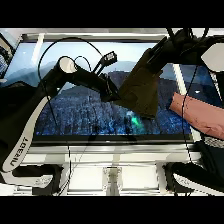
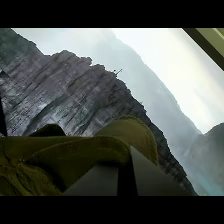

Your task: Fold the clothes and pants, and hang the long-sleeved shirts on hangers.

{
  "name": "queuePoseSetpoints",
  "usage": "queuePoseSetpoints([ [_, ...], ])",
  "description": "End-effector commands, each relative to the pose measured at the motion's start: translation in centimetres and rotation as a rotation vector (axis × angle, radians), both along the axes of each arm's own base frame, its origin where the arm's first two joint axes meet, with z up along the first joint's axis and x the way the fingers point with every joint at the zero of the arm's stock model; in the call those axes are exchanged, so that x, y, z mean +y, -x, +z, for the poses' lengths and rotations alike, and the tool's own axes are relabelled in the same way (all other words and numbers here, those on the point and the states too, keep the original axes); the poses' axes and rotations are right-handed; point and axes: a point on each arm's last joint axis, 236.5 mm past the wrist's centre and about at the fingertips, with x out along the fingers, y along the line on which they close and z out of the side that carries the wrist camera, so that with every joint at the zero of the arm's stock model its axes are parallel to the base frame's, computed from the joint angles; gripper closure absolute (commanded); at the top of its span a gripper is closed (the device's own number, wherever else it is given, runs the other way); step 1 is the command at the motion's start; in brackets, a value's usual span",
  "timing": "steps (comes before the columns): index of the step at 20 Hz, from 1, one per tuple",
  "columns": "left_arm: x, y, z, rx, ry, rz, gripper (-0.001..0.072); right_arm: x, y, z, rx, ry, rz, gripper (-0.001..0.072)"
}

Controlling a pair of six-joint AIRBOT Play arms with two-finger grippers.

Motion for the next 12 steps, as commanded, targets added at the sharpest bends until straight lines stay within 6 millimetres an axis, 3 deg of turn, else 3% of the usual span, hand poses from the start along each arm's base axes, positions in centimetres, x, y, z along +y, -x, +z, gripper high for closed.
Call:
queuePoseSetpoints([
  [1, -0.7, -1.5, -0.7, -0.024, 0.009, 0.037, 0.0175, 0.1, 0.1, -0.1, 0.004, -0.002, 0.007, 0.0682],
  [4, -1.7, -0.6, -1.9, 0.017, 0.005, 0.008, 0.018, 0.2, 0.1, 0.0, 0.003, -0.002, 0.007, 0.0682],
  [5, -2.0, -0.3, -2.7, 0.034, -0.005, -0.006, 0.0243, 0.1, 0.1, -0.1, 0.004, -0.001, 0.007, 0.0682],
  [6, -2.3, 0.1, -3.5, 0.062, -0.016, -0.015, 0.0374, 0.1, 0.1, -0.1, 0.006, -0.001, 0.007, 0.0682],
  [7, -2.3, 0.6, -4.4, 0.108, -0.03, -0.017, 0.061, 0.1, 0.2, -0.2, 0.011, 0.001, 0.007, 0.0682],
  [9, -1.3, 1.0, -5.6, 0.162, -0.074, -0.022, 0.0631, -0.1, 0.5, -0.7, 0.034, 0.012, 0.007, 0.0682],
  [12, 4.3, -2.1, -5.1, 0.134, -0.189, 0.142, 0.0631, 0.1, 2.0, -2.2, 0.124, 0.02, 0.025, 0.0682],
])
